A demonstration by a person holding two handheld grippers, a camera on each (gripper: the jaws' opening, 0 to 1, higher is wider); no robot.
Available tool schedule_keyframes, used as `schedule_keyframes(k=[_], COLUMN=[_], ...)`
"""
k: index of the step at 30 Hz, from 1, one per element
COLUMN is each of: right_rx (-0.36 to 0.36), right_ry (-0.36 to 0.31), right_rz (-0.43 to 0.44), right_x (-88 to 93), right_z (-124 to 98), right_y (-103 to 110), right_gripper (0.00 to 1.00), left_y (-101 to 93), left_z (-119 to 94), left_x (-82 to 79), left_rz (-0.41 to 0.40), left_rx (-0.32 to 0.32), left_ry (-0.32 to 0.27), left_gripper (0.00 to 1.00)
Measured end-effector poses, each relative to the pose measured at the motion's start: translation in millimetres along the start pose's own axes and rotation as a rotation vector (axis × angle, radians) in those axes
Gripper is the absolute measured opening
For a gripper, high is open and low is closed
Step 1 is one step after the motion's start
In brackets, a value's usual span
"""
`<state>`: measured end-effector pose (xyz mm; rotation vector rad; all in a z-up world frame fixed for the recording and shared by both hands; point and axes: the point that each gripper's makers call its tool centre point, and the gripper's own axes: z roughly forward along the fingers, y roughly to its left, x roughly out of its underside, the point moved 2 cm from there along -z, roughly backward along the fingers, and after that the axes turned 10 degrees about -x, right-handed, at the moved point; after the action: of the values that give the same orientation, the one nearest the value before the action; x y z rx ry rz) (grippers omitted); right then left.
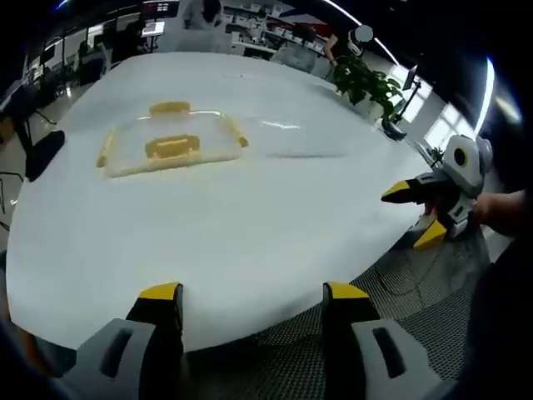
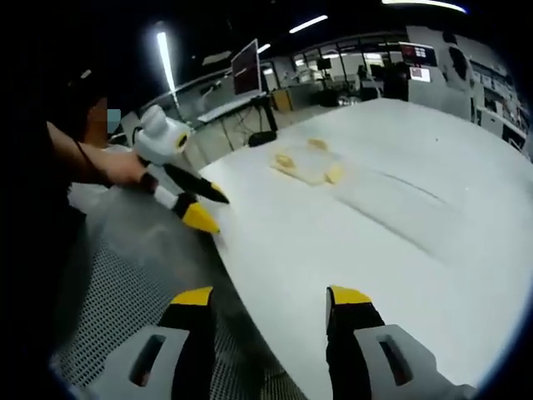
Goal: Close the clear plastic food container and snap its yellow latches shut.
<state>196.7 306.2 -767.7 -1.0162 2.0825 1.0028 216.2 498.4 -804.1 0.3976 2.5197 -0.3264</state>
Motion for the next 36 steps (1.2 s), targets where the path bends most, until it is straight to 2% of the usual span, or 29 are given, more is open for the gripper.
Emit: schedule_keyframes(k=[2, 7, 11, 15, 18, 21, 27, 32, 36], right_rx=[-0.001, -0.001, -0.001, -0.003, 0.001, 0.004, 0.021, 0.024, 0.053], right_ry=[-0.023, -0.096, -0.147, -0.171, -0.199, -0.262, -0.282, -0.284, -0.284], right_rz=[0.002, 0.008, 0.013, 0.011, 0.010, 0.055, 0.039, 0.041, 0.058], right_x=[-4.7, -20.4, -35.6, -46.3, -55.2, -68.7, -83.4, -86.2, -88.5], right_z=[-1.8, -6.1, -6.3, -2.2, 0.3, -0.1, 3.0, 10.1, 16.4], right_y=[0.1, 1.3, 2.6, 2.1, 2.0, -0.6, -3.1, 0.1, 1.8], right_gripper=[0.51, 0.50, 0.48, 0.48, 0.48, 0.49, 0.47, 0.47, 0.47], left_y=[-2.7, -7.7, -5.9, -6.7, -5.7, -3.9, 3.5, 10.9, 14.8], left_z=[-2.0, -12.6, -18.1, -24.1, -24.1, -24.5, -27.2, -29.2, -31.9], left_x=[-6.9, -22.1, -24.8, -34.2, -42.2, -49.6, -58.5, -64.4, -68.2], left_rz=[0.042, 0.055, 0.050, 0.021, 0.035, 0.035, 0.053, 0.047, 0.066], left_rx=[0.013, 0.031, 0.048, 0.072, 0.075, 0.084, 0.092, 0.111, 0.141], left_ry=[-0.038, -0.108, -0.117, -0.144, -0.143, -0.152, -0.162, -0.181, -0.187], left_gripper=[0.62, 0.60, 0.58, 0.57, 0.56, 0.57, 0.57, 0.57, 0.57])
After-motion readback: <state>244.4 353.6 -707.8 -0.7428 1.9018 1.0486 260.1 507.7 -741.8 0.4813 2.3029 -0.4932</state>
